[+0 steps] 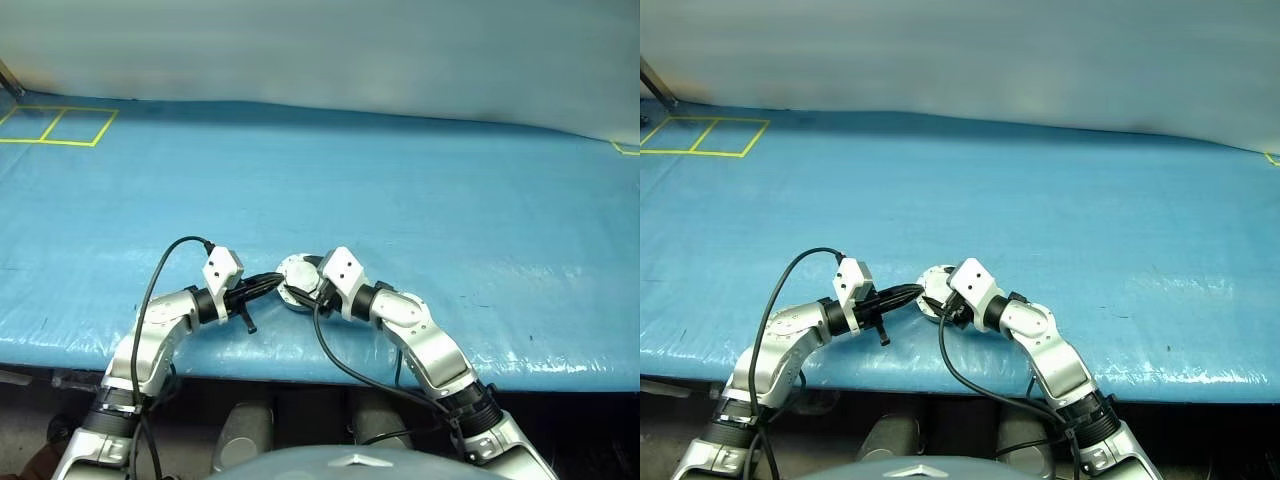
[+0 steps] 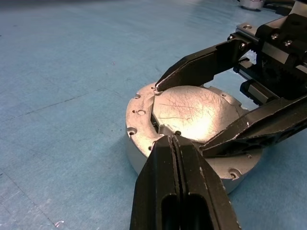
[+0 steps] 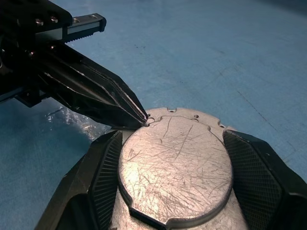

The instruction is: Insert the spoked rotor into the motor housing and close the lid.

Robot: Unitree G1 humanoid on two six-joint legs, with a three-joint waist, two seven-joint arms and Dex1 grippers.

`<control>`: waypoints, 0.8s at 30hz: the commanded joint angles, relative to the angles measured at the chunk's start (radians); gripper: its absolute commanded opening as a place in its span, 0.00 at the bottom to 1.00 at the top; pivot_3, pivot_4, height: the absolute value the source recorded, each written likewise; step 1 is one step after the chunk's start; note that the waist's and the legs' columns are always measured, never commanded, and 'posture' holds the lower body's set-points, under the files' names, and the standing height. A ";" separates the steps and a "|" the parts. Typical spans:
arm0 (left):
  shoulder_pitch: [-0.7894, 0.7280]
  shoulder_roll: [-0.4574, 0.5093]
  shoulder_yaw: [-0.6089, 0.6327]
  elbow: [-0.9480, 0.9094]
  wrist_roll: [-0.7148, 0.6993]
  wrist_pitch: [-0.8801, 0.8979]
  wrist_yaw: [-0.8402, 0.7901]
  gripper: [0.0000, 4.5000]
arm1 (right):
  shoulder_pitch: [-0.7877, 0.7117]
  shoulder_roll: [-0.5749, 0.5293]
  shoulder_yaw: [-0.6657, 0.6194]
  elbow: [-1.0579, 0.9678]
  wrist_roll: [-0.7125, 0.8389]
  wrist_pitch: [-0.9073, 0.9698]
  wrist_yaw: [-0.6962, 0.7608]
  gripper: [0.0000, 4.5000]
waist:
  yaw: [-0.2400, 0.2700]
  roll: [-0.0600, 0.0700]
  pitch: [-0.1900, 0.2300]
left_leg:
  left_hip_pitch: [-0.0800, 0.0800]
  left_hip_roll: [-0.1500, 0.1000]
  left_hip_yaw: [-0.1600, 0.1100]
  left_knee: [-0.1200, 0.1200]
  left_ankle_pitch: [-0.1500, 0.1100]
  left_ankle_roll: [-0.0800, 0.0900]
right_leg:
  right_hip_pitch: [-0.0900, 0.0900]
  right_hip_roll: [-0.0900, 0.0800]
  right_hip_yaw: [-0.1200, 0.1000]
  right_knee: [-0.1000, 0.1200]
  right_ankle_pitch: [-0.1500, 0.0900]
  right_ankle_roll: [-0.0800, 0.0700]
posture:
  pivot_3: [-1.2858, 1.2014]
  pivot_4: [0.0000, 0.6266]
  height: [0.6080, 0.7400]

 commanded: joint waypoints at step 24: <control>0.022 -0.019 -0.053 0.025 0.059 -0.067 0.018 0.00 | 0.098 0.140 -0.488 -0.198 0.601 0.591 -0.151 0.99 | 0.015 0.002 0.000 | -0.002 -0.001 -0.001 -0.001 0.000 0.000 | -0.001 -0.001 0.000 -0.001 0.000 0.000 | 0.52 0.24 1.00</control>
